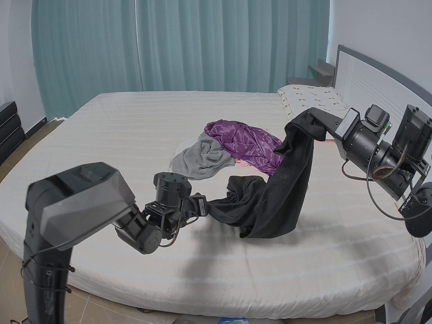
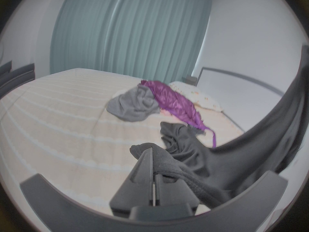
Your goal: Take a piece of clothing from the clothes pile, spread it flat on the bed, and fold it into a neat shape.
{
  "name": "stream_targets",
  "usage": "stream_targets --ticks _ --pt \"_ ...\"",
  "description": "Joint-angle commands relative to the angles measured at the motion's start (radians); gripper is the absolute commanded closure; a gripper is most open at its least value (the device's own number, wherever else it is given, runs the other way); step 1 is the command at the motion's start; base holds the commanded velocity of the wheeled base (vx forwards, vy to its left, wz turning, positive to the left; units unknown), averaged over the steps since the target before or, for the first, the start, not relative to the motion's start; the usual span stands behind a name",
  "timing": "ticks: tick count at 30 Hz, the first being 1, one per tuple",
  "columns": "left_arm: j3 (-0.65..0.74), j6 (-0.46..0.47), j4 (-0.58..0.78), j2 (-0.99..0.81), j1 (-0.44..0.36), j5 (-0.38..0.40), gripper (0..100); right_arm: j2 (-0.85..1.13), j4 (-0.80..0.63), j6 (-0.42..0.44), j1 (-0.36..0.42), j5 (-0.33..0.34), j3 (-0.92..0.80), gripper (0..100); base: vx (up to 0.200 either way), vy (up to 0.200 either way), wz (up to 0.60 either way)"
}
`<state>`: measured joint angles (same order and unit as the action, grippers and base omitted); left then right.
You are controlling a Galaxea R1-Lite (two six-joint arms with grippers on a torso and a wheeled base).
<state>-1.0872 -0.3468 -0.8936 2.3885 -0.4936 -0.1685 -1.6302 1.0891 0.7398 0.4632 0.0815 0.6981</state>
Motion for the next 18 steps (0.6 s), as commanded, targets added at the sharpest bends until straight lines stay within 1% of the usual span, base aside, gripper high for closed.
stream_targets --ticks 1,2,3,4,6,7,8,10,12,15,18 --pt "0.162 -0.138 0.005 -0.351 0.027 -0.005 100 -0.206 0.130 -0.003 -0.089 -0.043 0.100 100 0.000 0.000 0.00" --pt "0.164 -0.144 0.005 -0.362 0.029 -0.005 100 -0.207 0.138 -0.005 -0.090 -0.049 0.106 100 0.000 0.000 0.00" --pt "0.176 -0.167 0.005 -0.419 0.033 -0.008 100 -0.215 0.158 -0.020 -0.095 -0.080 0.143 100 0.000 0.000 0.00" --pt "0.178 -0.169 0.005 -0.425 0.033 -0.008 100 -0.215 0.158 -0.022 -0.097 -0.081 0.146 100 0.000 0.000 0.00" --pt "0.196 -0.184 0.002 -0.512 0.035 -0.034 100 -0.201 0.160 -0.042 -0.110 -0.108 0.225 100 0.000 0.000 0.00" --pt "0.199 -0.184 -0.001 -0.520 0.035 -0.037 100 -0.198 0.160 -0.043 -0.112 -0.111 0.235 100 0.000 0.000 0.00" --pt "0.221 -0.185 -0.013 -0.562 0.033 -0.045 100 -0.180 0.161 -0.062 -0.117 -0.121 0.268 100 0.000 0.000 0.00" --pt "0.251 -0.187 -0.028 -0.601 0.033 -0.039 100 -0.157 0.163 -0.097 -0.118 -0.124 0.267 100 0.000 0.000 0.00" --pt "0.288 -0.185 -0.039 -0.618 0.033 -0.032 100 -0.148 0.163 -0.109 -0.113 -0.117 0.235 100 0.000 0.000 0.00" --pt "0.365 -0.195 -0.073 -0.621 0.026 -0.037 100 -0.160 0.163 -0.111 -0.107 -0.094 0.078 100 0.000 0.000 0.00" --pt "0.423 -0.247 -0.080 -0.615 0.006 -0.037 100 -0.197 0.167 -0.099 -0.101 -0.065 -0.025 100 0.000 0.000 0.00"
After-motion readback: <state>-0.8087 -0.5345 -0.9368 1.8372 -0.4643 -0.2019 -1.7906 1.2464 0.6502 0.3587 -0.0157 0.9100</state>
